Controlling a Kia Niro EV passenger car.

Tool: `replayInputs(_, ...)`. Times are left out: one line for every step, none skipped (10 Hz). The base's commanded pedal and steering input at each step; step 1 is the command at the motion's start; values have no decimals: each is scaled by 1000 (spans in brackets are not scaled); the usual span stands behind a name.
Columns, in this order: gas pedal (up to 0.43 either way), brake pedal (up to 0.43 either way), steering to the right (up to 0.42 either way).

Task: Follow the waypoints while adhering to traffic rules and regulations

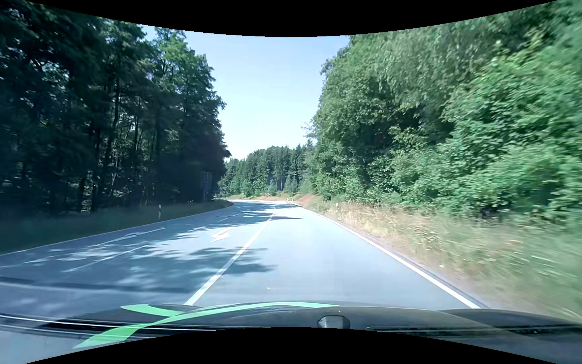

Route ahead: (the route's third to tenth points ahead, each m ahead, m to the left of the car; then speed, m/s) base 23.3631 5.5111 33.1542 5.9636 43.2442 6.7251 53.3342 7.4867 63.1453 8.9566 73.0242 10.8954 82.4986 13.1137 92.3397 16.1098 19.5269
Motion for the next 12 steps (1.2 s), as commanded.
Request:
replayInputs(87, 0, -19)
replayInputs(87, 0, -19)
replayInputs(98, 0, -19)
replayInputs(98, 0, -19)
replayInputs(98, 0, -19)
replayInputs(98, 0, -19)
replayInputs(98, 0, -19)
replayInputs(87, 0, -19)
replayInputs(87, 0, -19)
replayInputs(87, 0, -19)
replayInputs(98, 0, -19)
replayInputs(110, 0, -19)
